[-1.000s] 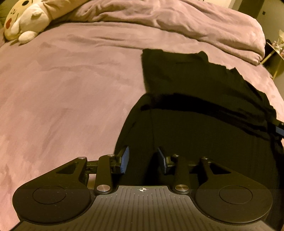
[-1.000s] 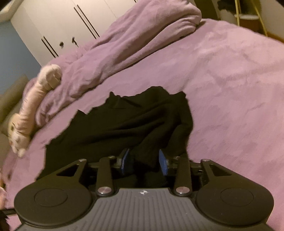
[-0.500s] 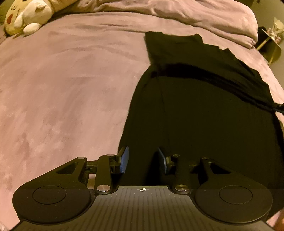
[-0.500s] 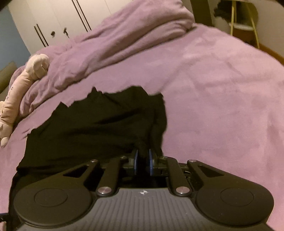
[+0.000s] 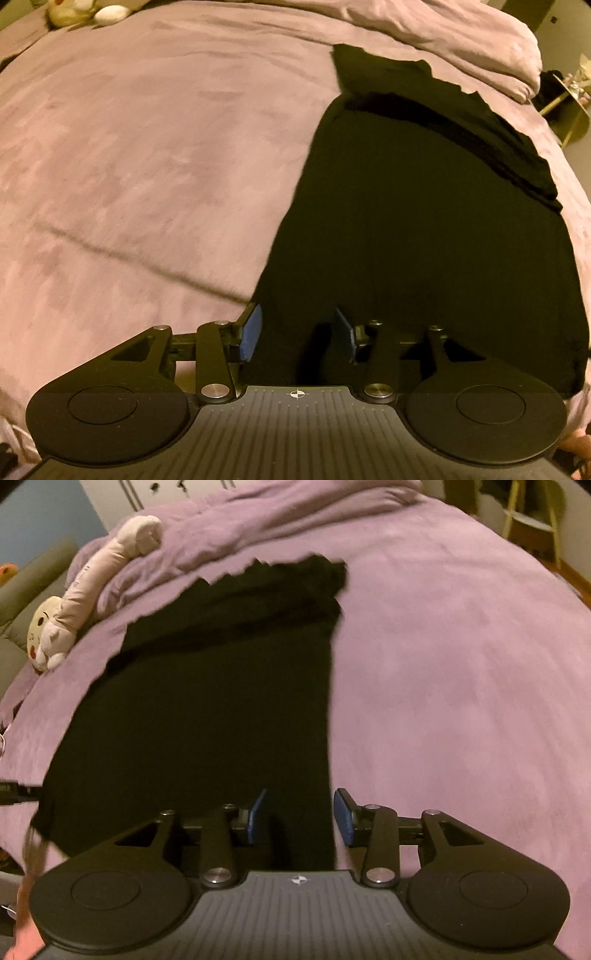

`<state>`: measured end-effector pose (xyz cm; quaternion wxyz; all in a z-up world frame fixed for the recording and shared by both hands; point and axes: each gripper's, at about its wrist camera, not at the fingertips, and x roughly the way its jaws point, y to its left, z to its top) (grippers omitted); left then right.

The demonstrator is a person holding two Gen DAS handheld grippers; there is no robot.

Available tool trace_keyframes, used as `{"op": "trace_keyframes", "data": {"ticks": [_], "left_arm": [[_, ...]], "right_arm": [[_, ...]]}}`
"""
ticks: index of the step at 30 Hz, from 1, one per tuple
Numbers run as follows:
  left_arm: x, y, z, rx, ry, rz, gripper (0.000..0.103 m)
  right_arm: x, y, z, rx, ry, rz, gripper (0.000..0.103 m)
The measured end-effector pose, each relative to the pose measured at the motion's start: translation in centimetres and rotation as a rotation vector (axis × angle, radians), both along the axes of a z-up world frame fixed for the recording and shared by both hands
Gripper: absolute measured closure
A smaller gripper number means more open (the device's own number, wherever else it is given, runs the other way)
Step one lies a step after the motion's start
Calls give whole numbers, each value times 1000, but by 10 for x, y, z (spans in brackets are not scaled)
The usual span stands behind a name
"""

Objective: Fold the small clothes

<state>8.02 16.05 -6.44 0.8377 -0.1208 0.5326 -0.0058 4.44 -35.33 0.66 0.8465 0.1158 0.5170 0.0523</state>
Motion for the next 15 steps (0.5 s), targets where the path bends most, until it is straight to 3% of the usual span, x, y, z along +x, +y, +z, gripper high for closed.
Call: {"op": "trace_keyframes", "data": {"ticks": [4, 9, 14, 15], "left_arm": [[-9, 7, -6, -30, 8, -3, 54], [-14, 18, -6, -98, 11, 13, 59], [-12, 22, -11, -157, 48, 25, 78], [-11, 21, -13, -161, 59, 16, 87]], "right_arm": [[-29, -11, -1, 22, 22, -51, 63], [-27, -9, -8, 86, 50, -44, 63], [-16, 0, -18, 104, 69, -26, 65], [-16, 1, -19, 109, 73, -24, 71]]}}
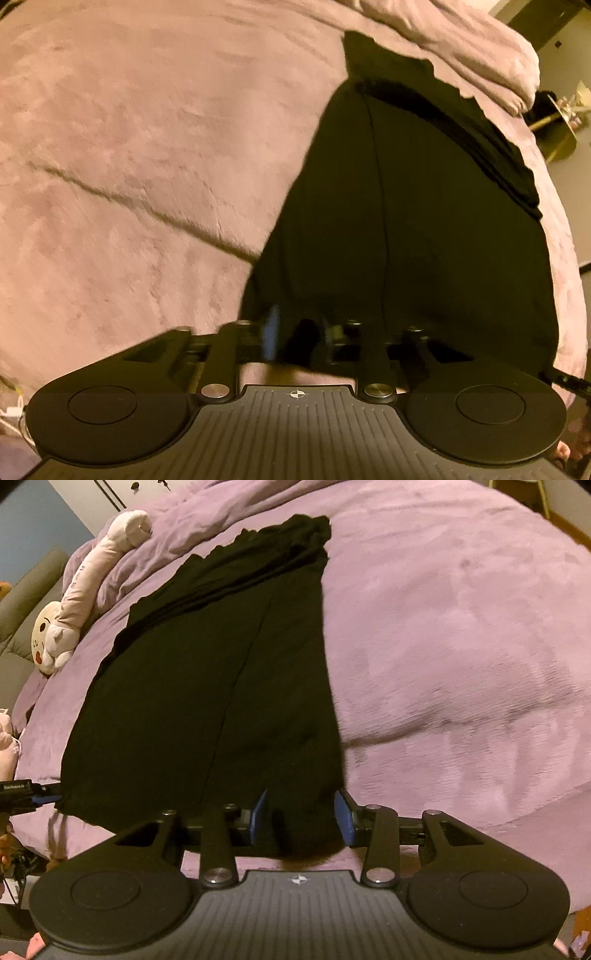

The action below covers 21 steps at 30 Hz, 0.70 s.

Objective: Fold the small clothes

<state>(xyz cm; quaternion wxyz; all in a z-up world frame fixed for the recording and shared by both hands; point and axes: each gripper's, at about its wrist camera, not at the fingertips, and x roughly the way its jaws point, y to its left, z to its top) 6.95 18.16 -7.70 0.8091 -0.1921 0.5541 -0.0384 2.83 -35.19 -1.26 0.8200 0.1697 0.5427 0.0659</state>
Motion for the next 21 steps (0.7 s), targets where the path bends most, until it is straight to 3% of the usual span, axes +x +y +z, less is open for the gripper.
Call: {"op": "trace_keyframes", "data": {"ticks": [1, 3, 6, 12, 15, 17, 19, 21], "left_arm": [[-2, 0, -1, -4, 11, -13, 93], [-3, 1, -3, -21, 19, -33, 96], [-1, 3, -5, -60, 20, -24, 101], [5, 10, 14, -164, -40, 4, 102], [8, 14, 24, -111, -77, -7, 101], [10, 18, 23, -75, -57, 2, 92], [10, 24, 15, -73, -13, 32, 71], [8, 31, 7, -90, 20, 52, 65]], "right_arm": [[1, 1, 0, 1, 3, 7, 79], [0, 2, -1, 6, 8, 16, 86], [0, 0, -2, 40, 18, 11, 93], [9, -11, 2, 189, 24, -31, 97], [18, -14, 9, 222, 3, -45, 98], [22, -13, 12, 224, -10, -38, 98], [26, -10, 12, 209, -11, -24, 98], [29, -8, 10, 205, -2, -26, 98]]}}
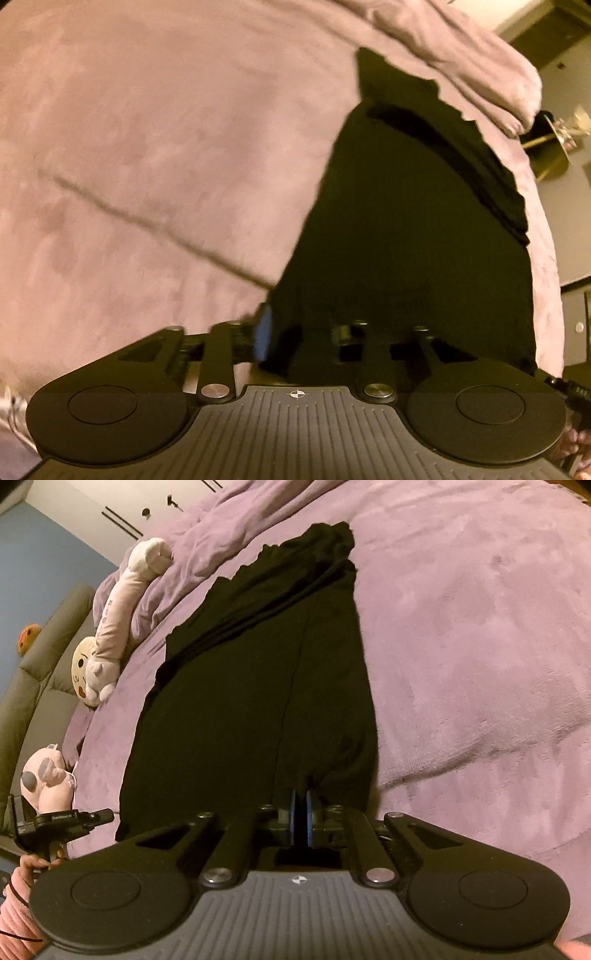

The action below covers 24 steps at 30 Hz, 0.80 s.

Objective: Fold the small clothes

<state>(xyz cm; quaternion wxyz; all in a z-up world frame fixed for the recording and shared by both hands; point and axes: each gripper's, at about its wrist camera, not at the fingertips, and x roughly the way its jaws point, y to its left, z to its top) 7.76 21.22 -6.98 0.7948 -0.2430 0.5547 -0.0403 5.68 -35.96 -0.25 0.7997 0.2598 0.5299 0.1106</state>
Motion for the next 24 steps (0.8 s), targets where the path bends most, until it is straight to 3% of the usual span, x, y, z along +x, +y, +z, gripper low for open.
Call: {"op": "trace_keyframes", "data": {"ticks": [4, 7, 8, 10, 11, 14, 19, 24], "left_arm": [[-3, 2, -11, -8, 39, -4, 62], [-5, 7, -14, -72, 45, 11, 66], [-6, 8, -15, -91, 48, 13, 68], [-5, 7, -21, -94, 78, 17, 89], [-3, 7, -24, -92, 98, 22, 94], [-5, 13, -26, -138, 98, 54, 95], [-1, 12, 7, -228, -35, 69, 96], [36, 7, 52, -248, -192, 71, 96]], "right_arm": [[1, 0, -2, 7, 7, -21, 98], [0, 0, -1, 2, 9, -19, 98], [0, 0, -1, -1, 10, -17, 98], [-1, -1, -1, 1, 10, -20, 98], [0, -1, -1, 4, 12, -22, 98], [2, -2, -1, 11, 9, -30, 98], [9, -11, 3, 79, -20, -74, 100], [41, -29, 15, 93, -102, -150, 102]]}}
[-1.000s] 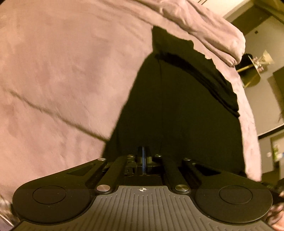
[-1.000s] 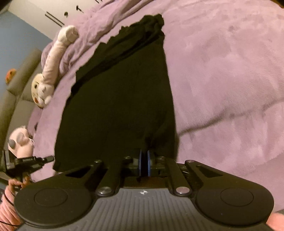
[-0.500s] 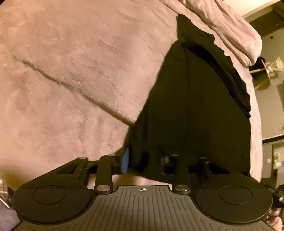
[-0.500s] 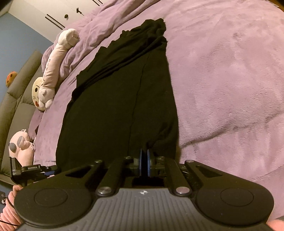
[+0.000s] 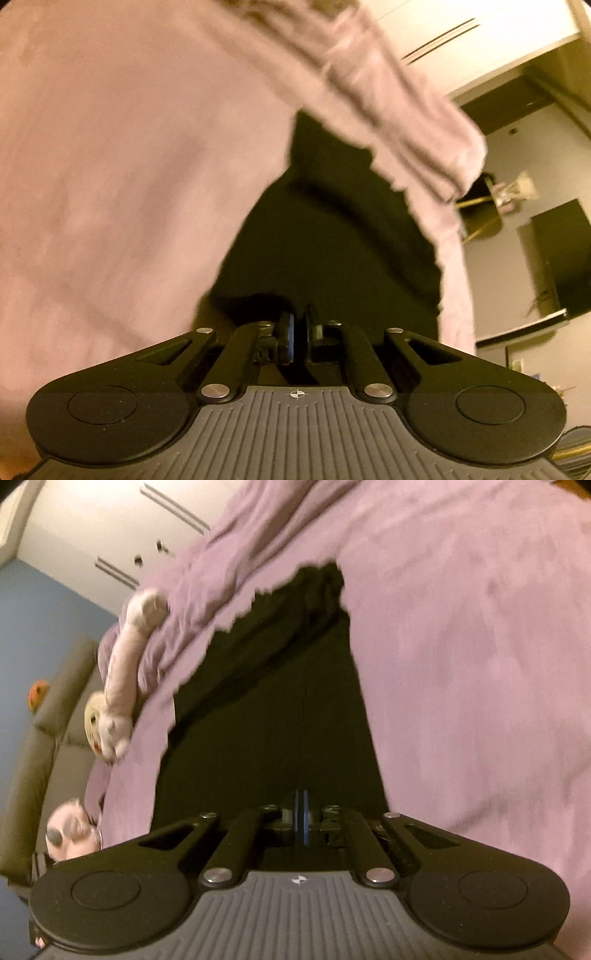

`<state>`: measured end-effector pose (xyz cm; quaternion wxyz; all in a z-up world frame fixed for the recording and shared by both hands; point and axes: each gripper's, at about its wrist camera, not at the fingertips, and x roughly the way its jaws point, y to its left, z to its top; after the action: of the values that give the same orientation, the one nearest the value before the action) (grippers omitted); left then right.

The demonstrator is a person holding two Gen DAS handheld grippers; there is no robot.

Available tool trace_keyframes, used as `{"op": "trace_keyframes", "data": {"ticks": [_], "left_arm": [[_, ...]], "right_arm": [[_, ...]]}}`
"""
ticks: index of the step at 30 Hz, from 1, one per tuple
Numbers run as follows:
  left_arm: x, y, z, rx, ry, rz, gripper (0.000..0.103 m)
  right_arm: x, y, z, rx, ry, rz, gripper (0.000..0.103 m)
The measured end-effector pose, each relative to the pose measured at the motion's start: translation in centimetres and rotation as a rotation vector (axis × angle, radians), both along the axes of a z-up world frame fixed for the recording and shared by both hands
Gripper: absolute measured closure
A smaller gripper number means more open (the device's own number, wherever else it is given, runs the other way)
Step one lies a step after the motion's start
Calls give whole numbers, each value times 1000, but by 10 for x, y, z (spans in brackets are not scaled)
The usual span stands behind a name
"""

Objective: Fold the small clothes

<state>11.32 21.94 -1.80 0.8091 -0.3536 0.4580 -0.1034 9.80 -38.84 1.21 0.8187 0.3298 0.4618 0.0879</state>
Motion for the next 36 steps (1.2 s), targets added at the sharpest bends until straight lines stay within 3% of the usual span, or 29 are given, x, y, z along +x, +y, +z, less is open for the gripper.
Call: {"op": "trace_keyframes", "data": {"ticks": [4, 6, 8, 11, 15, 23, 24, 25, 26, 29, 31, 33, 36], "left_arm": [[33, -13, 21, 3, -56, -9, 96], [43, -22, 26, 22, -77, -36, 96], [45, -28, 25, 31, -88, -57, 96], [45, -30, 15, 33, -65, -54, 96], [43, -23, 4, 23, -25, -21, 96], [41, -23, 9, 37, -27, -24, 96], [41, -23, 10, 42, -27, -26, 96], [41, -23, 11, 46, -28, -29, 96], [42, -22, 13, 44, -29, -29, 96], [50, -18, 18, 29, -36, -20, 96], [59, -17, 21, 40, -42, -4, 95], [71, -16, 23, 38, -48, 16, 95], [92, -15, 20, 61, -50, 50, 96]], "right_arm": [[31, -8, 6, -30, -25, -40, 102], [34, -4, 10, -54, -27, 13, 101], [28, 2, 7, -79, 8, 97, 98], [3, 7, -9, -131, 121, 141, 85], [-31, 3, -30, -155, 221, 145, 84], [-35, 17, -41, -153, 247, 224, 78], [-34, 20, -41, -162, 251, 239, 80], [-34, 21, -40, -170, 256, 250, 93], [-32, 20, -37, -152, 257, 263, 100], [-20, 10, -27, 31, 227, 209, 100], [-4, 7, -16, 78, 171, 169, 100], [19, 3, -8, 102, 117, 125, 100], [57, 0, 3, 54, 25, 64, 100]]}}
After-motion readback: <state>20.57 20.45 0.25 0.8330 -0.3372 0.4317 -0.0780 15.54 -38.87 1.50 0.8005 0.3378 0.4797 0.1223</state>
